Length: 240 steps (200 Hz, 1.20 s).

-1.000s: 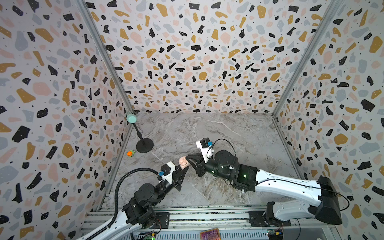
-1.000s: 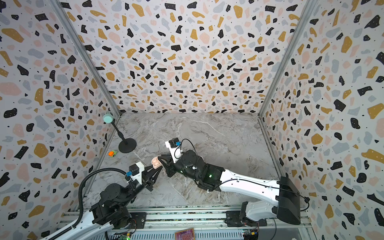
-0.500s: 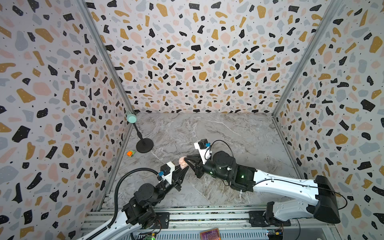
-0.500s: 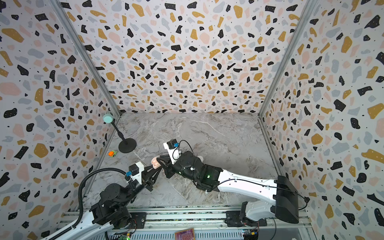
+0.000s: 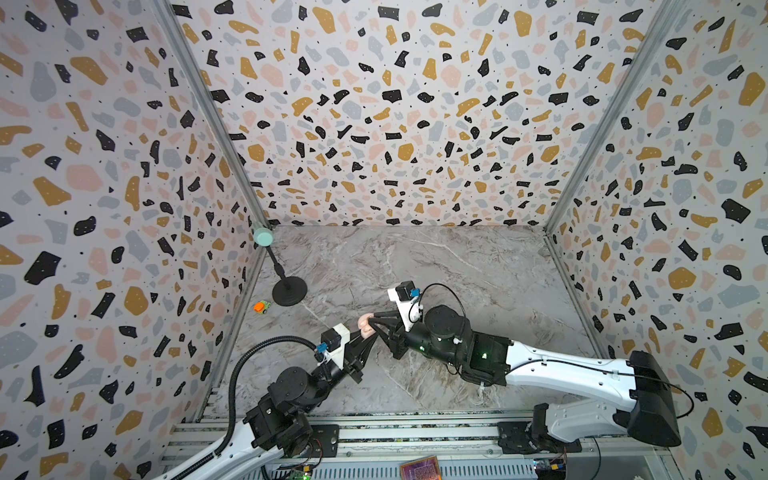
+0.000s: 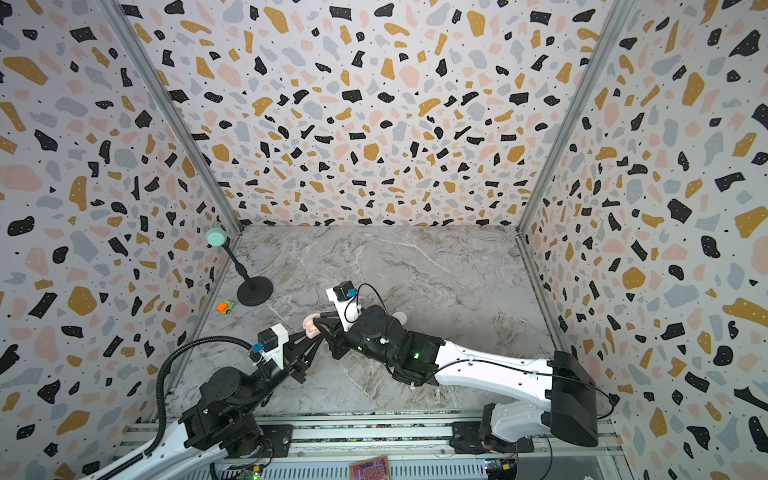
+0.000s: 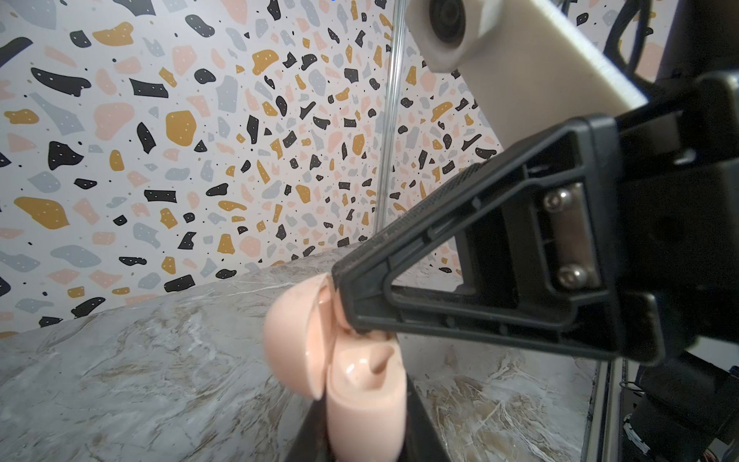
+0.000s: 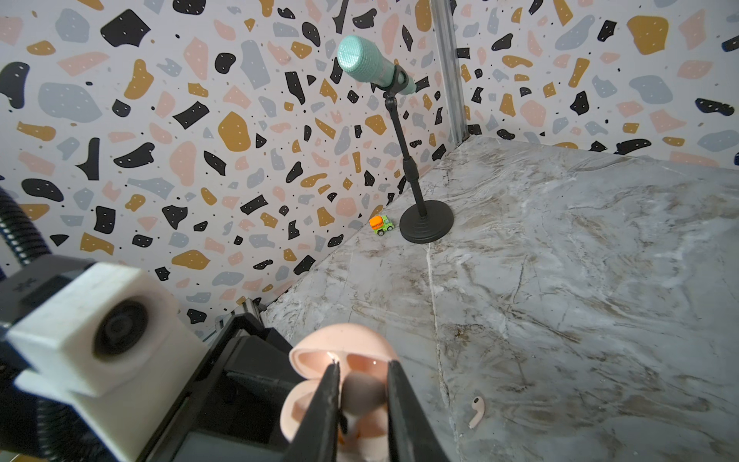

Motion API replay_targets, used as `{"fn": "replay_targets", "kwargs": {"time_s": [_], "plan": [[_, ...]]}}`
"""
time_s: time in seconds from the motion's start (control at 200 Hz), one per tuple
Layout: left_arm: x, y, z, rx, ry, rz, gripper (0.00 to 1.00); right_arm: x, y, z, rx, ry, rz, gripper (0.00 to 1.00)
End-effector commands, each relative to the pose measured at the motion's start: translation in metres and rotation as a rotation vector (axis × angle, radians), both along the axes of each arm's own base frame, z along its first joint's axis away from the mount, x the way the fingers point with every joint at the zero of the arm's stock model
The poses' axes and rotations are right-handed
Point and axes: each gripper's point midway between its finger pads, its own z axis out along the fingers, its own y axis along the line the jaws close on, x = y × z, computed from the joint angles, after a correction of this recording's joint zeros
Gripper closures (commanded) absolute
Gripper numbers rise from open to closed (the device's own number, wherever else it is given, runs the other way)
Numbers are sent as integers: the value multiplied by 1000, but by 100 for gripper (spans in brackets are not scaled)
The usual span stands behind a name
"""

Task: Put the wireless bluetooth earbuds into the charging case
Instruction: 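Lower the held earbud into a slot of the open pink case, then open the right gripper and draw it back from the case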

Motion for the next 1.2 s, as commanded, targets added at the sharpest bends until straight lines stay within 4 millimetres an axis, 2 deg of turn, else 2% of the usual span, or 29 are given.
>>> {"fn": "replay_targets", "kwargs": {"time_s": [0.0,0.305,0.676,1.026,1.196], "plan": [[-2,6,22,-75,-49,7,100,-1,-4,7,12,-11,-11,76],[-2,6,23,-76,-51,7,100,0,-6,11,22,-15,-18,74],[-4,5,23,-70,-64,0,100,1,-13,29,35,-29,-40,62],[-5,7,24,-53,-103,6,100,3,-28,49,48,-43,-72,44],[-1,14,25,-49,-119,52,100,5,-35,49,38,-23,-90,32]]}}
